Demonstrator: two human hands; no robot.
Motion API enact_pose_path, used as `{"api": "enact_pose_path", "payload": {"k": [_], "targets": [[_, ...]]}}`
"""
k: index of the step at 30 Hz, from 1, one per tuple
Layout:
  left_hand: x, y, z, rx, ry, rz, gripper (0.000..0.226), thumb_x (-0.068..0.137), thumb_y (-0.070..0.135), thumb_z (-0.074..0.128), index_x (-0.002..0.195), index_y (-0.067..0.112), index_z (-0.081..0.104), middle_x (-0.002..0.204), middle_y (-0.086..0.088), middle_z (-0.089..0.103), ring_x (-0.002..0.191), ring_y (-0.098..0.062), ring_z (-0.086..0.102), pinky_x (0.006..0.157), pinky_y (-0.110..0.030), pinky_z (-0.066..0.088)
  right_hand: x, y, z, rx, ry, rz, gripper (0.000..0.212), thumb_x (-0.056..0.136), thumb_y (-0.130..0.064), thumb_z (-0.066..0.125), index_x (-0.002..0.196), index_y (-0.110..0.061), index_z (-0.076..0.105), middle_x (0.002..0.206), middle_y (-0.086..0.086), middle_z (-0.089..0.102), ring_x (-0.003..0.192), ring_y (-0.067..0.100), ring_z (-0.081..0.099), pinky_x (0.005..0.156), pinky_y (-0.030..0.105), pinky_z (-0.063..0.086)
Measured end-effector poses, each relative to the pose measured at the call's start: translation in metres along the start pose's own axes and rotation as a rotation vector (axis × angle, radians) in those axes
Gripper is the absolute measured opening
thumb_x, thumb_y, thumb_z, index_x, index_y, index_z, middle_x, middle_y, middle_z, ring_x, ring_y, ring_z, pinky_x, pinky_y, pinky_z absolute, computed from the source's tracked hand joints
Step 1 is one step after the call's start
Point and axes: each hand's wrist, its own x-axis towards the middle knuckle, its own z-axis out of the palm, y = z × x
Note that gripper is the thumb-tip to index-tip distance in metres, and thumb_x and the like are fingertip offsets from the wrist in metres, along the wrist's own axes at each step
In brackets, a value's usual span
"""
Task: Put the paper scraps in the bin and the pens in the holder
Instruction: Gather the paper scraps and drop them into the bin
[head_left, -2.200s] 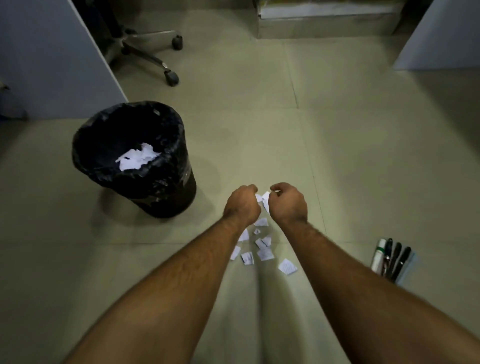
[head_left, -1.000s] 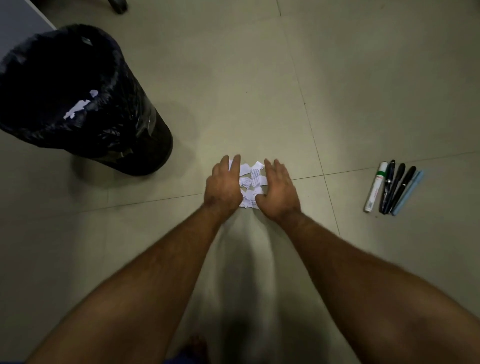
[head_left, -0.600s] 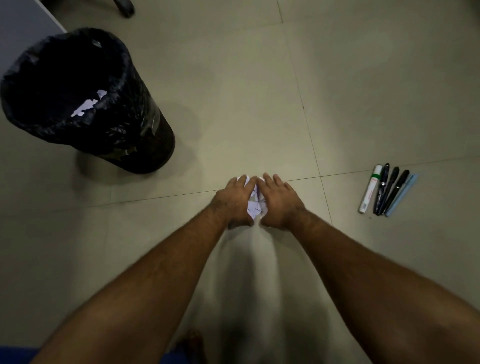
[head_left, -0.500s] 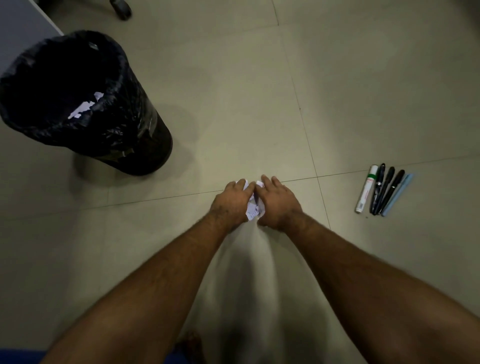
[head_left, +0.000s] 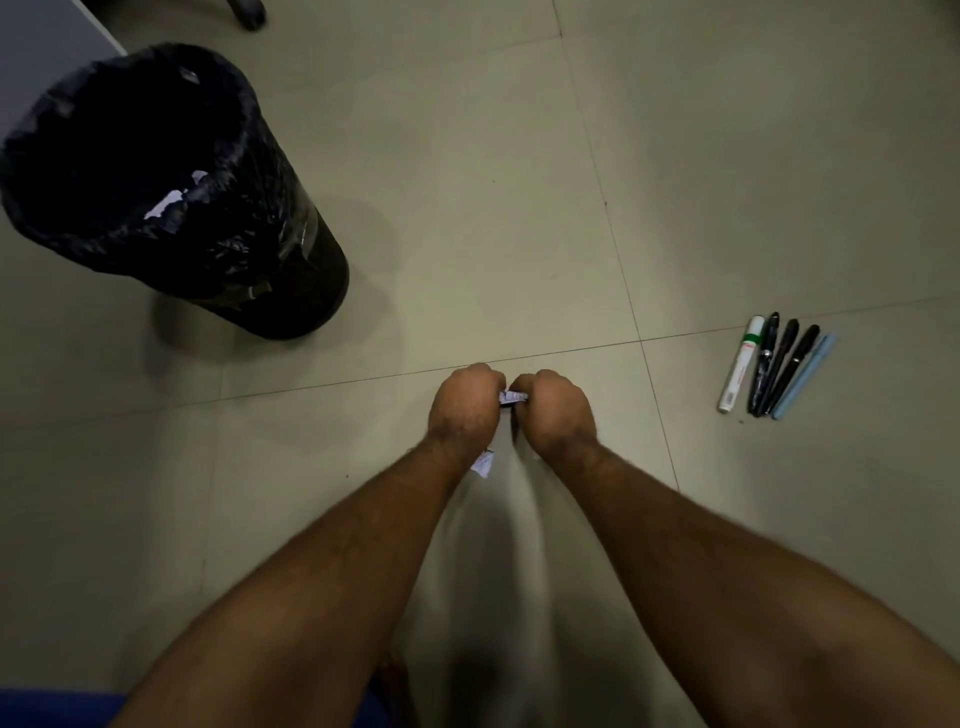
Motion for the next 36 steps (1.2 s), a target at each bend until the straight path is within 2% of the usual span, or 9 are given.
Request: {"api": "enact_pose_path", "payload": {"k": [4,9,12,14,19,23,26,30,36], "targets": [[0.0,-0.007,-0.012,-0.21,0.162,-0.118,0.015,0.076,0.01,0.067,0.088,0.011,0.075,0.091,-0.009,0.074,0.087,-0.027,0.068,0.074,-0.029,0.052,0.005,-0.01,-0.004,0.26,0.088,0.146,0.012,0.083,-0.019,0.063,0.084,-0.016,0.074,0.084,0.006,0.074,0.081,0.026,0.067,0.066,0.027,0.046],[0.005,-0.012,-0.057,-0.482,0.327,-0.289,0.02,0.083,0.009,0.06,0.092,0.016,0.077,0.095,-0.006,0.075,0.089,-0.025,0.068,0.07,-0.02,0.044,0.015,-0.042,-0.03,0.494,0.188,0.284,0.012,0.086,-0.022,0.066,0.089,-0.017,0.077,0.089,0.003,0.076,0.082,0.022,0.068,0.068,0.021,0.044],[0.006,-0.014,-0.095,-0.506,0.414,-0.285,0.021,0.087,0.01,0.059,0.096,0.014,0.077,0.097,-0.006,0.075,0.091,-0.024,0.068,0.071,-0.02,0.043,0.026,-0.07,-0.052,0.633,0.259,0.355,0.009,0.081,-0.022,0.068,0.079,-0.017,0.076,0.078,0.001,0.074,0.072,0.023,0.068,0.069,0.031,0.057],[0.003,-0.019,-0.131,-0.516,0.487,-0.282,0.02,0.088,0.013,0.06,0.097,0.014,0.077,0.097,-0.005,0.075,0.09,-0.023,0.069,0.073,-0.023,0.049,0.035,-0.096,-0.073,0.703,0.28,0.32,0.009,0.076,-0.024,0.069,0.072,-0.017,0.074,0.07,0.0,0.072,0.068,0.025,0.07,0.066,0.042,0.061],[-0.009,-0.048,-0.222,-0.531,0.664,-0.268,0.018,0.085,0.014,0.06,0.09,0.018,0.077,0.089,-0.002,0.075,0.081,-0.019,0.068,0.069,-0.022,0.048,0.054,-0.178,-0.124,0.81,0.335,0.174,0.007,0.072,-0.019,0.072,0.066,-0.015,0.071,0.062,-0.006,0.069,0.063,0.021,0.069,0.061,0.043,0.061],[-0.022,-0.086,-0.278,-0.504,0.784,-0.314,0.018,0.087,0.012,0.06,0.094,0.014,0.077,0.091,-0.004,0.075,0.085,-0.02,0.068,0.069,-0.02,0.044,0.063,-0.244,-0.144,0.775,0.317,0.052,0.004,0.078,-0.015,0.072,0.074,-0.014,0.072,0.068,-0.005,0.072,0.065,0.02,0.071,0.062,0.031,0.06],[-0.031,-0.123,-0.303,-0.478,0.844,-0.442,0.02,0.089,0.013,0.058,0.095,0.017,0.076,0.094,-0.006,0.074,0.085,-0.024,0.067,0.069,-0.023,0.049,0.072,-0.29,-0.152,0.651,0.308,-0.062,0.006,0.08,-0.02,0.071,0.075,-0.019,0.071,0.069,-0.005,0.07,0.067,0.018,0.068,0.053,0.017,0.044],[-0.033,-0.172,-0.318,-0.463,0.812,-0.591,0.024,0.091,0.008,0.055,0.102,0.015,0.075,0.103,-0.012,0.072,0.093,-0.03,0.067,0.073,-0.031,0.052,0.088,-0.339,-0.143,0.53,0.325,-0.114,0.008,0.082,-0.025,0.068,0.079,-0.019,0.072,0.081,0.004,0.073,0.076,0.024,0.066,0.065,0.023,0.046],[-0.03,-0.207,-0.304,-0.579,0.732,-0.626,0.02,0.088,0.022,0.066,0.106,0.016,0.073,0.108,-0.01,0.072,0.098,-0.029,0.066,0.076,-0.03,0.051,0.111,-0.374,-0.119,0.303,0.245,-0.128,0.019,0.087,-0.03,0.065,0.098,-0.016,0.072,0.1,0.01,0.072,0.093,0.03,0.067,0.078,0.031,0.054]]}}
